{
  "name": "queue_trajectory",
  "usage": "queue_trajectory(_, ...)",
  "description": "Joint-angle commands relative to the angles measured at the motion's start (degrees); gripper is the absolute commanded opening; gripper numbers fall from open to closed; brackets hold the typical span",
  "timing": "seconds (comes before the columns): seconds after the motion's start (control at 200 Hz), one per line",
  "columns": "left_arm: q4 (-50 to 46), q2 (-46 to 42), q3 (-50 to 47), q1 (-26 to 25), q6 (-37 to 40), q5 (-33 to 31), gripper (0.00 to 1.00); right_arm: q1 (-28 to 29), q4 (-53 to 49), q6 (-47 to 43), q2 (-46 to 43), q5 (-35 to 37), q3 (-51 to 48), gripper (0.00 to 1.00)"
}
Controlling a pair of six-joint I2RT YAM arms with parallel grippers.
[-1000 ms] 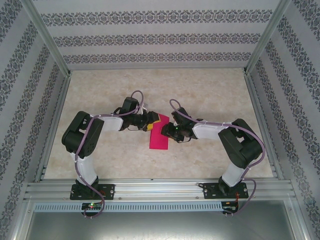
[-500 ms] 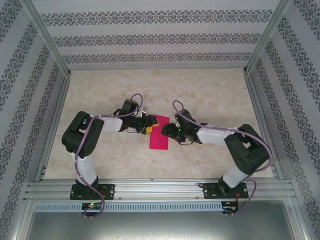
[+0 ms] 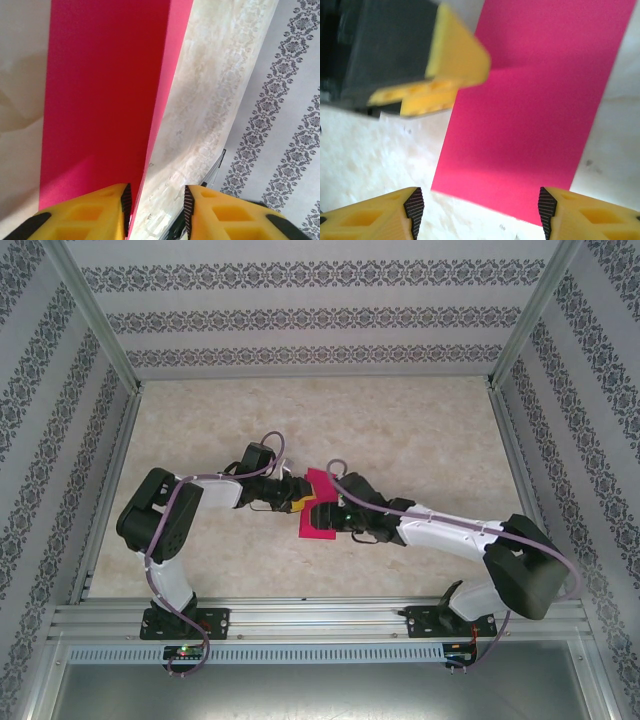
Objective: Fold a paper plane with a square sheet of paper (pick it up from the middle)
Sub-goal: Fold the triangle a second time at the center of the table.
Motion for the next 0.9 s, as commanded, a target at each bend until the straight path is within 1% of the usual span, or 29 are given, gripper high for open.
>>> queue_trajectory(0.0,-1.3,-2.1,-0.6,-0.4,0.8,0.4,0.34,4.9,-7.7,-6.7,0.8,9.8,4.7,0.66)
queue_trajectory(0.105,-1.6,-2.2,-0.5,-0.4,0.8,0.2,0.32,9.2,-13.8,-8.6,4.7,16.6,9.7,0.67)
queue_trajectory(0.19,-2.0,-2.4,-0.5,-0.5,0.7,0.1,0.32,11.9,-17.4,-10.6,8.2,20.1,13.7,0.68)
queue_trajectory(0.49,-2.2,-2.3,-0.3,-0.8,0.8,0.1,0.32,17.1,-29.6,-12.4,20.8,31.2,26.7,0.67)
queue_trajectory(0.699,-2.3,-1.9,0.0,-0.8,0.9,0.5,0.32,18.1,-32.3,-11.8,24.7,34.0,29.9,0.63)
queue_trajectory(0.894,-2.4,-1.8,0.2,-0.7,1.1,0.6,0.32,18.3,-31.6,-12.0,25.5,33.8,29.8,0.6)
